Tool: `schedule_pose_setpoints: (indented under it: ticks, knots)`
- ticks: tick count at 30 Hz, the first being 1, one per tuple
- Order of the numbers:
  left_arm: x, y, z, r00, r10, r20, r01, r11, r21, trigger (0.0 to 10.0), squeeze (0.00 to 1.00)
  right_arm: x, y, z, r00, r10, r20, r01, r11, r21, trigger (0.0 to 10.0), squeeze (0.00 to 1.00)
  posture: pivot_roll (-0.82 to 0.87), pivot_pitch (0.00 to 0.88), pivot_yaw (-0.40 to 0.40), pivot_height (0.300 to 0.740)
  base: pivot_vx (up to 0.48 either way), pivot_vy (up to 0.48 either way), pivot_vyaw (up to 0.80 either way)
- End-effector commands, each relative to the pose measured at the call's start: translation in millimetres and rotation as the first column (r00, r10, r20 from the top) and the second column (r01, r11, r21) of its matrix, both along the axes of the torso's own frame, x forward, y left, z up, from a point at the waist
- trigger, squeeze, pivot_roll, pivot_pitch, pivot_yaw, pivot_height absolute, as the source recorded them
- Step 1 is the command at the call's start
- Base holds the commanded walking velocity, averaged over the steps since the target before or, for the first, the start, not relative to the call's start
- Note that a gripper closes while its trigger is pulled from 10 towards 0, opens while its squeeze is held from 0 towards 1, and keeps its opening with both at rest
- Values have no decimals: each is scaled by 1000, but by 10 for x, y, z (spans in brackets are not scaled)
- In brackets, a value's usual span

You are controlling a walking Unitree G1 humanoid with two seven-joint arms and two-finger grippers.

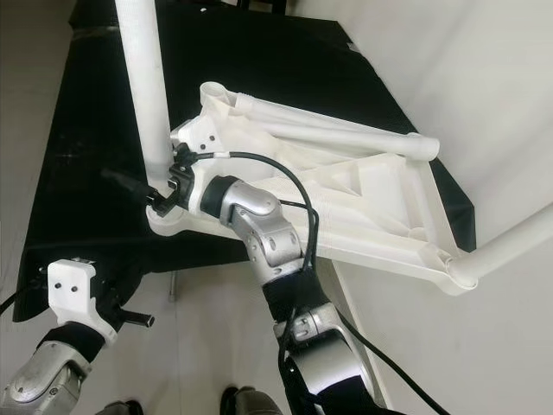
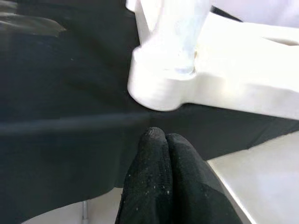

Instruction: Building children table

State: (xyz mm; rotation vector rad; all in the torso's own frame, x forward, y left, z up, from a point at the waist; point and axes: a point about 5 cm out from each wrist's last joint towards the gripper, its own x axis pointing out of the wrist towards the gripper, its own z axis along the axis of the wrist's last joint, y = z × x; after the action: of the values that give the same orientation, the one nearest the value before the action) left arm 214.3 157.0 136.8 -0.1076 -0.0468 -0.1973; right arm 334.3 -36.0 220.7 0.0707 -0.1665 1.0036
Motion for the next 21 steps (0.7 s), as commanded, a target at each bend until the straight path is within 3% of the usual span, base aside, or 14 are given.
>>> schedule_pose_setpoints:
  ticks: [1, 3, 4, 5, 6, 8, 11, 12, 13, 14, 19, 21]
  knots:
    - [0, -5, -54, 1000, -8, -18, 8, 1000, -8, 10000, 0, 37, -195, -88, 995, -91, -28, 90, 996, -17, 10000, 914, -149, 86, -167, 740, 0, 0, 0]
    - [29, 2, -58, 1000, -12, -16, 12, 1000, -6, 10000, 0, 51, -345, -174, 985, -167, -50, 167, 986, -12, 10000, 945, -159, 81, -164, 740, 0, 0, 0]
    - [29, 2, -58, 1000, -12, -16, 12, 1000, -6, 10000, 0, 51, -345, -174, 985, -167, -50, 167, 986, -12, 10000, 945, -159, 81, -164, 740, 0, 0, 0]
    - [50, 6, -62, 1000, -14, -16, 14, 1000, -6, 10000, 0, 53, -445, -238, 973, -226, -57, 225, 974, -17, 10000, 1000, -163, 73, -162, 740, 0, 0, 0]
    - [50, 6, -62, 1000, -14, -16, 14, 1000, -6, 10000, 0, 53, -445, -238, 973, -226, -57, 225, 974, -17, 10000, 1000, -163, 73, -162, 740, 0, 0, 0]
    - [100, 22, -67, 1000, -5, -7, 5, 1000, 1, 10000, 0, -63, -670, -484, 943, -324, -80, 320, 946, -60, 10000, 941, -171, 55, -161, 740, 0, 0, 0]
    - [108, 28, -66, 1000, 0, -4, 0, 1000, 4, 10000, 0, -97, -701, -539, 937, -339, -84, 334, 940, -74, 10000, 941, -171, 55, -161, 740, 0, 0, 0]
    - [109, 39, -66, 1000, 11, 1, -11, 1000, 6, 10000, 0, -143, -729, -607, 929, -358, -97, 351, 932, -86, 10000, 192, -173, 49, -159, 740, 0, 0, 0]
    - [109, 39, -66, 1000, 11, 1, -11, 1000, 6, 10000, 0, -143, -729, -607, 929, -358, -97, 351, 932, -86, 10000, 192, -173, 49, -159, 740, 0, 0, 0]
    - [107, 60, -68, 1000, 31, 4, -31, 999, 15, 10000, 0, -198, -741, -700, 919, -380, -106, 369, 922, -114, 10000, 0, -174, 41, -154, 740, 0, 0, 0]
    - [43, 154, -70, 987, 159, 28, -161, 983, 93, 10000, 0, -238, -796, -832, 877, -466, -120, 439, 877, -195, 10000, 0, -177, 33, -145, 740, 0, 0, 0]
    - [-18, 209, -72, 966, 252, 46, -257, 955, 147, 10000, 0, -207, -818, -853, 859, -503, -97, 471, 850, -236, 10000, 0, -166, 27, -141, 740, 0, 0, 0]
